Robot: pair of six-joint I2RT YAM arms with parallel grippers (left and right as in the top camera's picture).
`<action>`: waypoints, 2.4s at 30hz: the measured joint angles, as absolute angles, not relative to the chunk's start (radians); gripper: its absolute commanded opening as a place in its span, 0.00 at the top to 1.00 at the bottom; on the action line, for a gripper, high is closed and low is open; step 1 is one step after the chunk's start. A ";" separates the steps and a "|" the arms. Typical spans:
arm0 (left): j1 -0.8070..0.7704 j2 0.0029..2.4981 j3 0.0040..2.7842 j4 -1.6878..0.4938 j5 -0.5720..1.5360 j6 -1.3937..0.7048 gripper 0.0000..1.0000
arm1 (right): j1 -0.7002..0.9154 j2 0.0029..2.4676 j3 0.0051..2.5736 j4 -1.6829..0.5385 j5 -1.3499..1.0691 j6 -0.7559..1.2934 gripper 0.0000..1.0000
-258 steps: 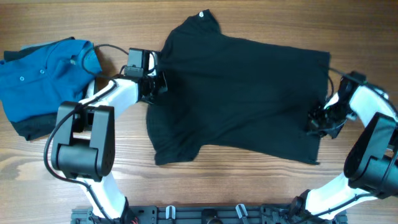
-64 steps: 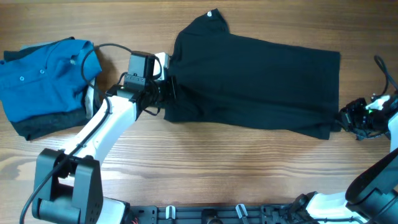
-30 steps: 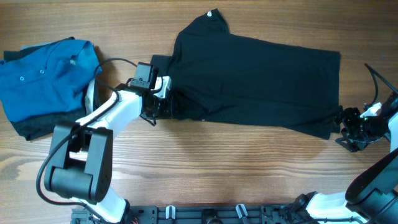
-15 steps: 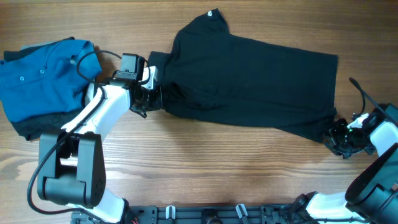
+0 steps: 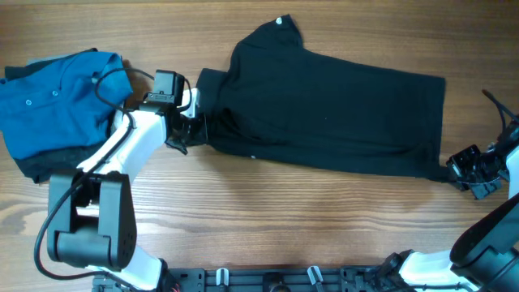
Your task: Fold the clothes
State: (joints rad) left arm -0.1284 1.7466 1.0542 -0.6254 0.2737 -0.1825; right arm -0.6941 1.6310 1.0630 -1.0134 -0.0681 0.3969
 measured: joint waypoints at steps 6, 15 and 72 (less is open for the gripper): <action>-0.109 1.747 1.054 -0.626 0.274 -0.204 0.96 | -0.694 1.631 1.063 -1.031 -0.017 0.396 0.68; -0.101 1.746 1.074 -0.746 0.266 -0.219 0.50 | -0.695 1.631 1.095 -0.987 -0.251 0.213 0.60; -0.193 1.716 1.099 -0.564 0.439 -0.180 0.82 | -0.609 1.561 1.036 -1.026 -0.353 0.192 0.83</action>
